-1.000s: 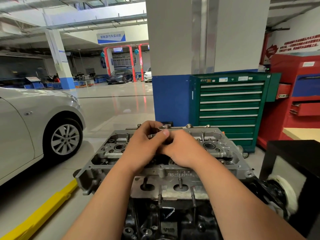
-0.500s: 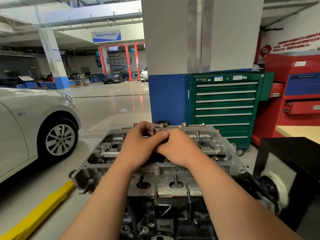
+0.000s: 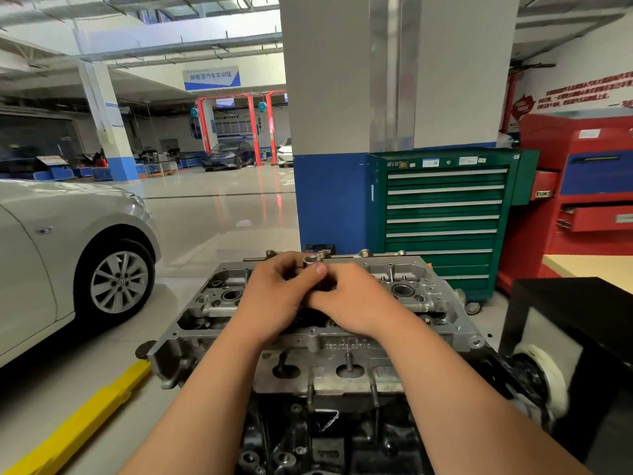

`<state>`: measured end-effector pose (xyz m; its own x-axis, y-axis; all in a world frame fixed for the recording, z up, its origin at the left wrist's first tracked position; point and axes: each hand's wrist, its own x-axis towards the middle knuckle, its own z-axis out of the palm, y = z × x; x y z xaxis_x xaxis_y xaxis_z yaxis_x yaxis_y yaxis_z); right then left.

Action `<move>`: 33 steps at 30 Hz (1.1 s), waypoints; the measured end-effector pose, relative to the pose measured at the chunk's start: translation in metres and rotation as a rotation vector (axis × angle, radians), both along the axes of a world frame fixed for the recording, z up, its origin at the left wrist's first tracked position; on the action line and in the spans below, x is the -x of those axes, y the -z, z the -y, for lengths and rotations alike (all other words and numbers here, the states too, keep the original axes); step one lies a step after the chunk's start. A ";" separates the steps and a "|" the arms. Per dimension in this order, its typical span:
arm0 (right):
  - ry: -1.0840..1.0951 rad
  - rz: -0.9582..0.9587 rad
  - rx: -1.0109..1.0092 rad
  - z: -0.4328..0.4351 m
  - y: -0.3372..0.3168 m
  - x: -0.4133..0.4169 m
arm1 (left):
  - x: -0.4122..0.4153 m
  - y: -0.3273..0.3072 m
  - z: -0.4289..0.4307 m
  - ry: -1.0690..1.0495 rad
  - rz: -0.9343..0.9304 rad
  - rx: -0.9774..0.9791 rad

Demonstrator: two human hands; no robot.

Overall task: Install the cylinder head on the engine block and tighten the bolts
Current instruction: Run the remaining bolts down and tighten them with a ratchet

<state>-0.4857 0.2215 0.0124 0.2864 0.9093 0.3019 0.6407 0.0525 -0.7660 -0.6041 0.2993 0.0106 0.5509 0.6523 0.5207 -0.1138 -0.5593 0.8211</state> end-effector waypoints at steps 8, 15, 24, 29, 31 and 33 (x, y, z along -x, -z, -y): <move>0.059 -0.001 -0.020 -0.002 0.002 0.000 | -0.004 0.001 -0.001 0.043 0.020 0.099; -0.068 0.002 0.022 0.004 -0.002 -0.001 | 0.000 0.005 -0.005 0.060 0.054 0.087; -0.033 0.023 0.019 0.002 -0.002 0.002 | -0.004 0.003 -0.002 -0.034 0.047 0.074; -0.023 0.014 -0.006 0.002 -0.001 -0.002 | 0.001 0.002 -0.002 0.052 0.027 0.006; -0.003 0.015 -0.028 0.000 -0.001 0.000 | -0.001 0.002 -0.001 0.077 0.020 0.054; 0.009 0.005 -0.037 0.000 -0.001 0.003 | -0.004 0.002 -0.001 0.041 0.004 0.067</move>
<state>-0.4884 0.2215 0.0135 0.2927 0.8950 0.3366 0.6447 0.0753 -0.7607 -0.6000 0.2999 0.0089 0.5758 0.6625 0.4791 -0.1388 -0.4983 0.8558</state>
